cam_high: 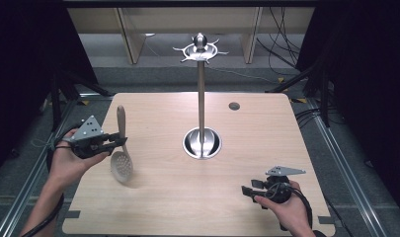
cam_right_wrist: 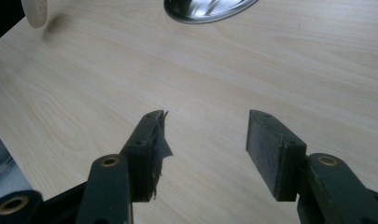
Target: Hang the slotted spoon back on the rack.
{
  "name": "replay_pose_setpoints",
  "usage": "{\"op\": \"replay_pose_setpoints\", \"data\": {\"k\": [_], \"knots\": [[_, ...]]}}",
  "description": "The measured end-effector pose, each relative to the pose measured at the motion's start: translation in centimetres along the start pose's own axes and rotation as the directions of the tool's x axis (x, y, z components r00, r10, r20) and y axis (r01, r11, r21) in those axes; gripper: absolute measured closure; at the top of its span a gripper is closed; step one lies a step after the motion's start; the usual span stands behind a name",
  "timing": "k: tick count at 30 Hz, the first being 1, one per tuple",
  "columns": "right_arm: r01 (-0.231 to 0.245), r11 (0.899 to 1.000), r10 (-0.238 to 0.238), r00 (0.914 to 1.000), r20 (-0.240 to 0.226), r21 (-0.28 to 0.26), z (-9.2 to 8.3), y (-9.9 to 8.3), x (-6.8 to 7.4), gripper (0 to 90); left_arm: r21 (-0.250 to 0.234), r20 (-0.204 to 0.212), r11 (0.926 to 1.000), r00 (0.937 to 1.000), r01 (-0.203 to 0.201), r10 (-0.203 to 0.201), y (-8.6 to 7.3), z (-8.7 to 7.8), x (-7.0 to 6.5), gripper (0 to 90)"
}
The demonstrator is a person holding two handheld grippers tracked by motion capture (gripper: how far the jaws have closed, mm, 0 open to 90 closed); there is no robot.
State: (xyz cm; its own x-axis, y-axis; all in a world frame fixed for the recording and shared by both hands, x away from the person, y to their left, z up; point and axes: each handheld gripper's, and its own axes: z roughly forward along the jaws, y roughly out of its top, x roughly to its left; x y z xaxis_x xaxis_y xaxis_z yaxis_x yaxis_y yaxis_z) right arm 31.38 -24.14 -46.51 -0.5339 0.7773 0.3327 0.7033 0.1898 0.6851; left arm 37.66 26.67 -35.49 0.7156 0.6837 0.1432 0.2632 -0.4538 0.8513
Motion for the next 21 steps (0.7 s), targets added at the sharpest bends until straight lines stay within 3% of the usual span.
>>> {"op": "replay_pose_setpoints", "data": {"k": [1,2,4,5,6,10,13,14,17,21], "knots": [[0.026,1.000,-0.026,0.9996,0.004,-0.001,-0.1,0.0,-0.2,47.6,-0.008,0.010,0.9999,0.9999,0.007,-0.007,0.2,0.0,-0.1,75.8],[0.003,1.000,-0.003,1.0000,0.009,0.004,-0.3,0.0,0.0,47.6,-0.017,0.011,0.9998,0.9999,0.012,-0.012,0.4,0.0,-0.2,75.8],[0.035,0.999,-0.035,0.9990,0.028,-0.006,-0.3,0.0,-0.1,47.6,-0.028,0.028,0.9993,0.9993,0.025,-0.024,0.9,0.0,-0.4,75.9],[-0.012,1.000,0.012,0.9999,0.005,0.007,-0.3,-0.1,0.3,47.6,-0.031,0.034,0.9991,0.9990,0.029,-0.028,1.2,0.1,-0.5,75.9],[0.023,1.000,-0.023,0.9993,0.028,0.003,-0.4,-0.1,0.1,47.6,-0.026,0.027,0.9994,0.9993,0.024,-0.024,1.5,0.1,-0.6,75.8],[0.032,0.999,-0.032,0.9987,0.040,-0.004,-0.5,0.0,0.2,47.6,-0.008,0.027,0.9997,0.9993,0.025,-0.025,3.0,0.1,-1.1,75.8],[0.034,0.999,-0.033,0.9989,0.033,-0.007,-0.4,0.0,0.2,47.6,0.006,0.040,0.9991,0.9983,0.042,-0.042,3.7,0.2,-1.2,75.8],[0.032,0.999,-0.032,0.9989,0.033,-0.008,-0.5,0.0,0.2,47.6,-0.006,0.057,0.9974,0.9958,0.072,-0.072,4.3,0.4,-1.3,75.8],[0.034,0.999,-0.034,0.9990,0.029,-0.013,-0.5,-0.1,0.2,47.6,-0.005,0.061,0.9972,0.9953,0.075,-0.075,4.8,0.7,-1.4,75.7],[0.034,0.999,-0.034,0.9990,0.030,-0.011,-0.5,0.0,0.3,47.6,0.022,0.062,0.9987,0.9969,0.047,-0.048,6.0,1.0,-1.6,75.8]]}}
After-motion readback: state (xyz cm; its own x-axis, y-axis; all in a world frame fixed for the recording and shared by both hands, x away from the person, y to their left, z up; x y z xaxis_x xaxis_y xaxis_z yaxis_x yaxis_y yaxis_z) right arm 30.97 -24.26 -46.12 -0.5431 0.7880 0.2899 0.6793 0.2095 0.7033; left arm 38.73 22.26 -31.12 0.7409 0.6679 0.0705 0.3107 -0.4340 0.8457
